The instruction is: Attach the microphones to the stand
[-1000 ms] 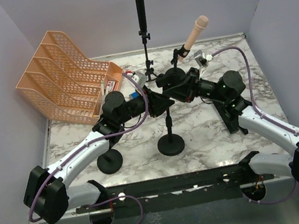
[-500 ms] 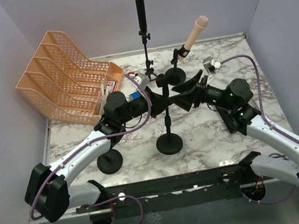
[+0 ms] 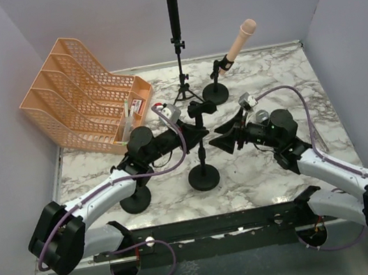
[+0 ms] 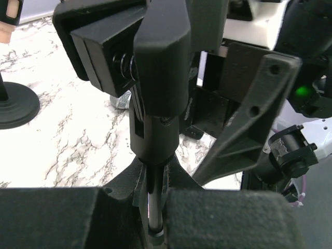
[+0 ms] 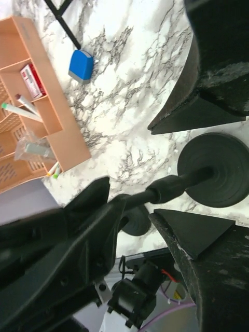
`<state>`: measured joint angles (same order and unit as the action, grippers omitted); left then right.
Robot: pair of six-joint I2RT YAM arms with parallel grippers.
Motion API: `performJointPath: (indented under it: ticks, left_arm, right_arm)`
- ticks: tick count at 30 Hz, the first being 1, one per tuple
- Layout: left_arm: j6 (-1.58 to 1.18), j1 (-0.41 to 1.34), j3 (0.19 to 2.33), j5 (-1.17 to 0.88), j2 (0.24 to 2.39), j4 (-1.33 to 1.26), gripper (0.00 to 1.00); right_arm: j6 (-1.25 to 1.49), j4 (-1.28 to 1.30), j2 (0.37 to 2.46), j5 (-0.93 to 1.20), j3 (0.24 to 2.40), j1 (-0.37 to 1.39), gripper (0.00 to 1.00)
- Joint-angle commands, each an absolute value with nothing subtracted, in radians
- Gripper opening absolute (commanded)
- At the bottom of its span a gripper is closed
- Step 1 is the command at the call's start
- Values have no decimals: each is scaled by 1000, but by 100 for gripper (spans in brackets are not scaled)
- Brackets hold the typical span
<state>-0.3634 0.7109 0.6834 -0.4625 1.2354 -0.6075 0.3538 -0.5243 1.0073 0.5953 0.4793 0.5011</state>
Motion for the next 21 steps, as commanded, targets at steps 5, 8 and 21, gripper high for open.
performJointPath:
  ticks: [5, 8, 21]
  left_arm:
    - [-359, 711, 623, -452, 1189, -833, 0]
    - [-368, 711, 616, -451, 1190, -840, 0]
    - [-383, 711, 578, -459, 1175, -853, 0]
  right_arm:
    - [282, -694, 1180, 725, 482, 529, 57]
    - [274, -782, 1231, 781, 463, 545, 56]
    - [237, -880, 1342, 677, 445, 597, 52]
